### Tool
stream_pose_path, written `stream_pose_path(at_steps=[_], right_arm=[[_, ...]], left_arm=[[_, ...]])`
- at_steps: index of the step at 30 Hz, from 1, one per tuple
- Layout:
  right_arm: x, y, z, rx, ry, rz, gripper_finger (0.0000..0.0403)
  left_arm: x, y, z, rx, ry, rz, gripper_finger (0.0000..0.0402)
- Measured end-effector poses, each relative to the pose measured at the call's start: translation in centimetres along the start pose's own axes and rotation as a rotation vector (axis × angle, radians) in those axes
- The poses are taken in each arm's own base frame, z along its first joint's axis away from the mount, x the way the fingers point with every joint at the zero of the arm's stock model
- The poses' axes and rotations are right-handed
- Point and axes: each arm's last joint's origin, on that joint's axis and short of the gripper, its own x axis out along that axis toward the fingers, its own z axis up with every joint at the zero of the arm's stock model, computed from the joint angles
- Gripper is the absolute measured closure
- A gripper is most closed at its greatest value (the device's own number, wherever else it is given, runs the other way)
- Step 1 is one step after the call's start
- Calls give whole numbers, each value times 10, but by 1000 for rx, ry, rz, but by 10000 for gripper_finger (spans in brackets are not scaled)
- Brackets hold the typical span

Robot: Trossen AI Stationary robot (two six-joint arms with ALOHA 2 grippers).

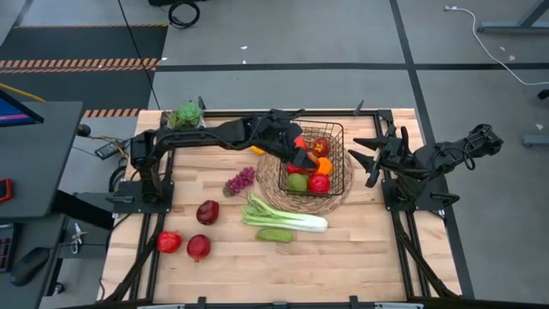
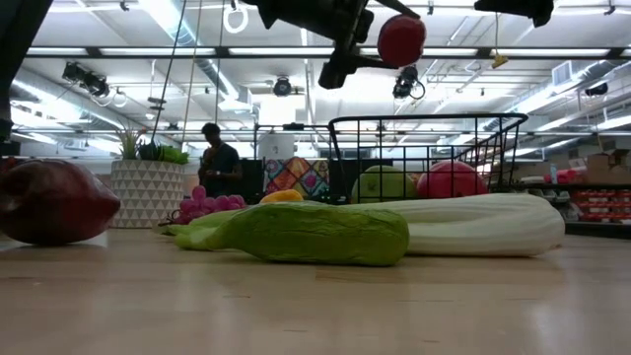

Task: Build produce basket
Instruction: Put the bottom right apple into the wire basket

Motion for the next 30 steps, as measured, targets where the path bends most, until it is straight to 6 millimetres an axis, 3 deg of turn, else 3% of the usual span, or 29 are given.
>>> stream_pose_path(at_steps=[5, 9, 13, 17, 24, 30], right_arm=[[0, 0, 0, -7, 0, 0, 215], [0, 0, 0, -8, 1, 0, 215], [0, 0, 0, -8, 1, 0, 215], [0, 0, 0, -8, 1, 0, 215], [2, -2, 0, -5, 1, -23, 215], [3, -2, 0, -5, 3, -9, 215]], left_arm=[[0, -1, -1, 40, 3, -1, 108], [1, -1, -1, 260, -11, 14, 108], [1, 2, -6, 355, 27, 48, 108], [-1, -1, -13, 476, 54, 218, 108], [-1, -24, -36, 899, 58, 603, 108], [10, -36, -63, 1239, 148, 616, 100]])
